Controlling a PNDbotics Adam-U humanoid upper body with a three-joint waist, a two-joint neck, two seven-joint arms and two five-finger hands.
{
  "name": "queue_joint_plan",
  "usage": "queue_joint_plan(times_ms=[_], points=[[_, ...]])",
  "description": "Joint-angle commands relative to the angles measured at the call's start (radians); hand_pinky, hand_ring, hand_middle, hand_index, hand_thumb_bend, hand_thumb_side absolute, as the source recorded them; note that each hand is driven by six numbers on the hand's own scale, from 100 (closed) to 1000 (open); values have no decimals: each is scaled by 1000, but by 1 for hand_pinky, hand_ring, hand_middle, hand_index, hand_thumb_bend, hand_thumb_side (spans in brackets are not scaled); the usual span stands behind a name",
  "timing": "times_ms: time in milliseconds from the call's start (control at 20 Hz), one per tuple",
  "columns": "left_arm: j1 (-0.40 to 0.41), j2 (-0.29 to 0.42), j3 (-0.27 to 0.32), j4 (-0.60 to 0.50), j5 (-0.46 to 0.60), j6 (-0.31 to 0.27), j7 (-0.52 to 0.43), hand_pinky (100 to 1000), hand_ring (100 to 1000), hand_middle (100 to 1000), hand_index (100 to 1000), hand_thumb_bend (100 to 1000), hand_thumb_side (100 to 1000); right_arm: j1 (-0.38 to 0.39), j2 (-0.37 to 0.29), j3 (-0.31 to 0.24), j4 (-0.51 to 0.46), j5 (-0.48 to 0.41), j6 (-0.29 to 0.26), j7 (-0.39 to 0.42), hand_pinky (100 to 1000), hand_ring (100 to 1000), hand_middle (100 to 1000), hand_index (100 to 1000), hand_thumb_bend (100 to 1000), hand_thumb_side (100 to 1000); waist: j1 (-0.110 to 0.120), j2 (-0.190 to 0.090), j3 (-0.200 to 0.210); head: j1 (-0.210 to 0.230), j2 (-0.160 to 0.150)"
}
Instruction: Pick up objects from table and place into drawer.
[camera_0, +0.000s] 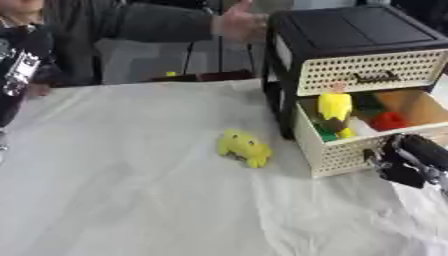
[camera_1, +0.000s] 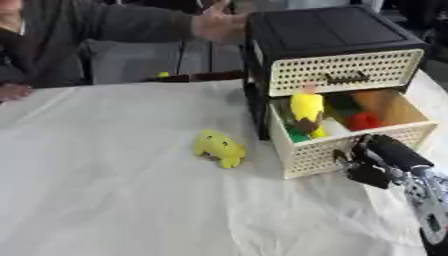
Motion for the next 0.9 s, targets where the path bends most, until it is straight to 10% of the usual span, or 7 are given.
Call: queue_joint_plan(times_ms=[50,900], points=[[-10,17,4,-9,5,-2,-4,497,499,480,687,259,856,-22,18,-1,19,15,5,-7,270,453,487,660,100,1000,4,-4,8,-3,10],[-7,9,1,-4,9,-5,-18,498,498,480,687,252,863,-71,42,6,-31,-9,-6,-6,271,456,486,657,100,1000,3,-6,18,-11,5]])
